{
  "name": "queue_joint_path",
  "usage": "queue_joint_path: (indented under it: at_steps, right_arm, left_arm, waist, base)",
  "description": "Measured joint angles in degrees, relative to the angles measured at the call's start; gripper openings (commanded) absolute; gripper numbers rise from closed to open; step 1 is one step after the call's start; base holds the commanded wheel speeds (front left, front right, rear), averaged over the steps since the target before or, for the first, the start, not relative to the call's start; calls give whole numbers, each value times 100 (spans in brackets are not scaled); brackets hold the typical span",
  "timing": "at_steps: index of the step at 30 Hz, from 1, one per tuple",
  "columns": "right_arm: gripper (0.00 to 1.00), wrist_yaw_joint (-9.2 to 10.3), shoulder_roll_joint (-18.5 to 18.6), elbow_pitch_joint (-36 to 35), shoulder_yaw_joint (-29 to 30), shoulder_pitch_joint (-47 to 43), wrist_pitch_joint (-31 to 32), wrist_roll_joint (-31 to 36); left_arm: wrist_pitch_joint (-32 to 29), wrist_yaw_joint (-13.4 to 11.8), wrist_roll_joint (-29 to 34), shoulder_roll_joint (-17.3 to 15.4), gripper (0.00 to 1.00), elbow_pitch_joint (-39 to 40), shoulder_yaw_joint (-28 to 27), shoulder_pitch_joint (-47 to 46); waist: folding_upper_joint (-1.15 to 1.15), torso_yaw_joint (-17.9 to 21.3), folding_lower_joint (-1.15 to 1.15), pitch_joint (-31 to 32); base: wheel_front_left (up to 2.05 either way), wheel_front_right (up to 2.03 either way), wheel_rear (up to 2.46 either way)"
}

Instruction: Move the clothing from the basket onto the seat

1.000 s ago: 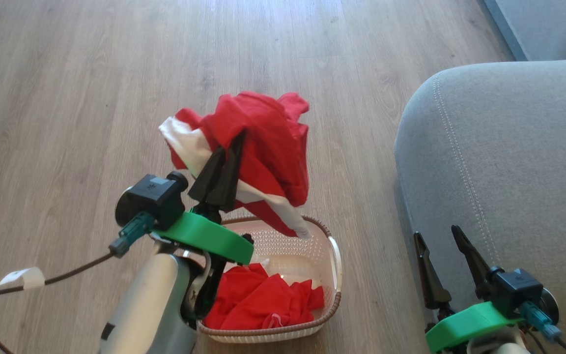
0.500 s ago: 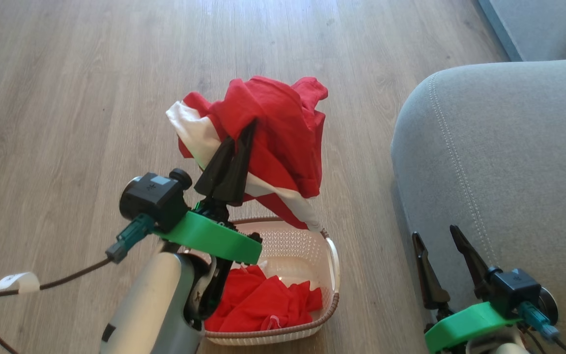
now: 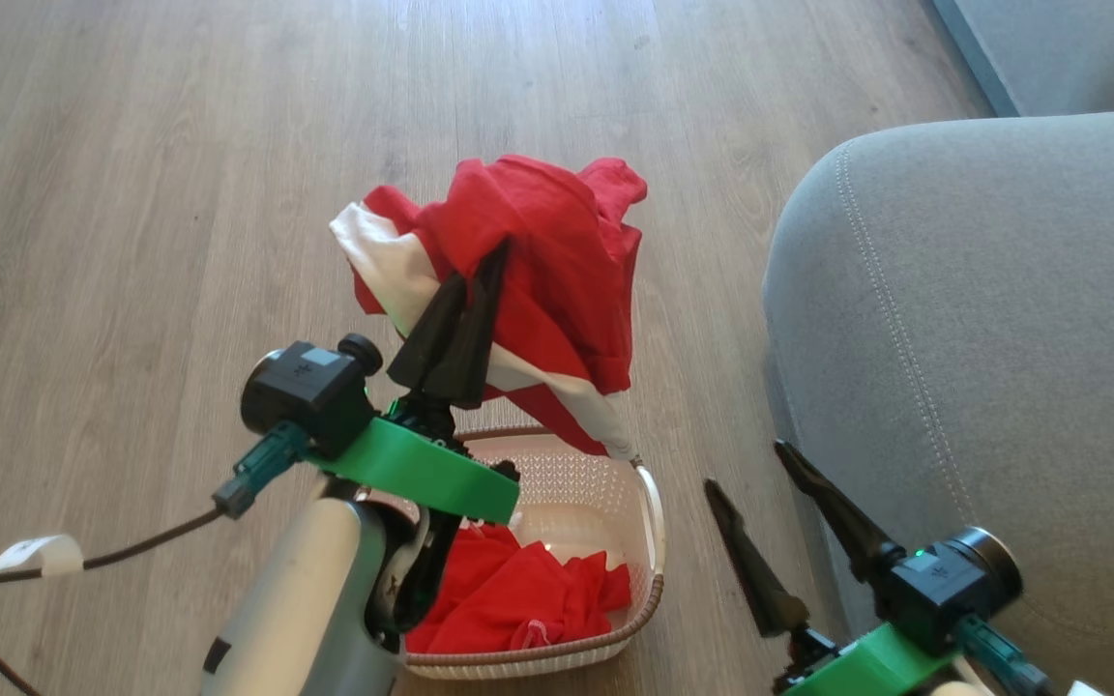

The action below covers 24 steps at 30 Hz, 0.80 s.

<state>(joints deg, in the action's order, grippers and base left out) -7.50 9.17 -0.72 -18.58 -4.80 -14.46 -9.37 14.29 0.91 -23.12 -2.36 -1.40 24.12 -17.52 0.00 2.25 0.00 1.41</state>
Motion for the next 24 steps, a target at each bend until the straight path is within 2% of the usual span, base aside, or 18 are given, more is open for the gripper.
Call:
queue_joint_path:
  at_steps: [10, 19, 24]
  right_arm:
    - [100, 0, 36, -268, -572, 589, 0, -130]
    - [100, 0, 16, -31, -601, 1105, 0, -154]
    - [100, 0, -8, 259, -566, 1211, 0, -172]
  left_arm:
    - [0, 91, 0, -2, 0, -34, 256, -1]
    - [0, 158, 64, -7, 0, -59, 547, -3]
    - [0, 304, 220, -9, 0, -91, 668, -7]
  waist:
    - [0, -129, 0, -60]
    - [0, -270, 0, -134]
    - [0, -299, 0, -175]
  base:
    - [0, 0, 0]
    - [0, 0, 0]
    - [0, 0, 0]
